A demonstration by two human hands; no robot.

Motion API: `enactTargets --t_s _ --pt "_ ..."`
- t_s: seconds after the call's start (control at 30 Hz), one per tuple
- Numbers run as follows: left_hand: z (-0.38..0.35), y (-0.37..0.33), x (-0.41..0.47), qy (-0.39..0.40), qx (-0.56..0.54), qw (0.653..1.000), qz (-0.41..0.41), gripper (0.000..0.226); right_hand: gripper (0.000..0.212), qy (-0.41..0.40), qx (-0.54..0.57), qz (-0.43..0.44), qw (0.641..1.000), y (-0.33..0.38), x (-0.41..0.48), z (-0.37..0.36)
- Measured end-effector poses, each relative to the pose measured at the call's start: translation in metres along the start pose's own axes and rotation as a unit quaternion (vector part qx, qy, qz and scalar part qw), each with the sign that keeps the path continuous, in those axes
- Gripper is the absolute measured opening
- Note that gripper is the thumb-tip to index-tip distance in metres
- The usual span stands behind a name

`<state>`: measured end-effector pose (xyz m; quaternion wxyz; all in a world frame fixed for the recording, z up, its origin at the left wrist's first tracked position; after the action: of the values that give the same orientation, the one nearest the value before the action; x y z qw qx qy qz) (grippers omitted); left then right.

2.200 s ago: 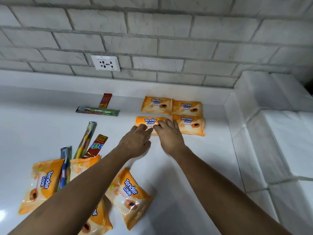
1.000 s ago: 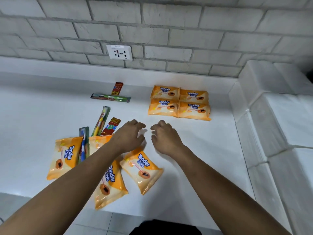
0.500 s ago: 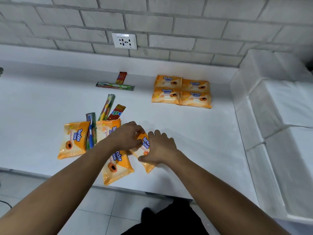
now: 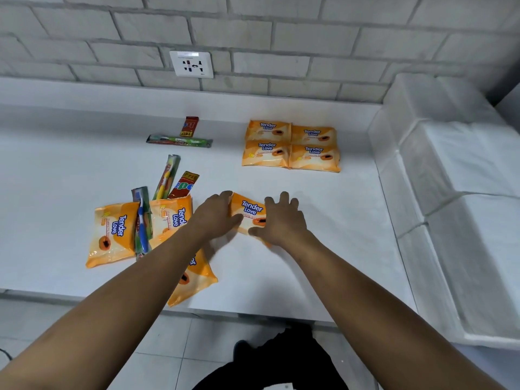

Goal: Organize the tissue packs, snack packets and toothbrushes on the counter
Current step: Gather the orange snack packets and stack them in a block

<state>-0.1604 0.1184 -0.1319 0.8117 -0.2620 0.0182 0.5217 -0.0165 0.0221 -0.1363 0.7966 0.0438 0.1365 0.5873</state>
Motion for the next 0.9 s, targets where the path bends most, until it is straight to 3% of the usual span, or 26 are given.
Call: enactTargets --t_s 0.2,0.3,0.4,0.47,0.53,0.6,0.73,0.9 --pt "-0.006 0.0 0.017 0.044 -0.155 0.983 0.086 0.036 0.074 0.02 0.169 -0.1 0.98 -0.02 0.014 -0.002" --pt "-0.009 0.0 0.022 0.065 -0.279 0.952 0.112 0.012 0.059 0.02 0.288 -0.12 0.95 -0.03 0.023 -0.001" --pt "-0.012 -0.006 0.028 0.104 -0.408 0.898 0.125 0.02 0.035 -0.003 0.445 -0.157 0.882 -0.043 0.029 0.003" --pt "-0.011 -0.013 0.036 0.112 -0.435 0.885 0.119 0.03 0.021 0.001 0.542 -0.186 0.82 -0.049 0.032 0.005" --pt "-0.007 -0.023 0.042 0.112 -0.46 0.874 0.113 0.034 0.022 0.0 0.596 -0.207 0.776 -0.055 0.037 0.006" --pt "-0.002 -0.033 0.049 0.105 -0.486 0.86 0.113 0.035 0.024 -0.008 0.62 -0.215 0.755 -0.063 0.041 0.011" --pt "0.008 -0.054 0.072 0.102 -0.507 0.85 0.099 0.042 0.021 -0.018 0.644 -0.193 0.74 -0.081 0.054 0.027" --pt "0.018 -0.086 0.106 0.083 -0.494 0.861 0.083 0.045 0.017 -0.079 0.592 -0.178 0.782 -0.111 0.073 0.058"
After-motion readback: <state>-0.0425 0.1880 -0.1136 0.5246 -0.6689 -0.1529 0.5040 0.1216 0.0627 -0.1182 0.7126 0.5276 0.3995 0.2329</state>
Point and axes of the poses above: each hand's wrist, its own x-axis towards the middle knuckle, its own z-axis out of the back of the hand, y = z × x, the point moved 5 cm from there along x, towards the middle knuckle, and after that the axes turned 8 degrees about z, right-handed, at the moved point
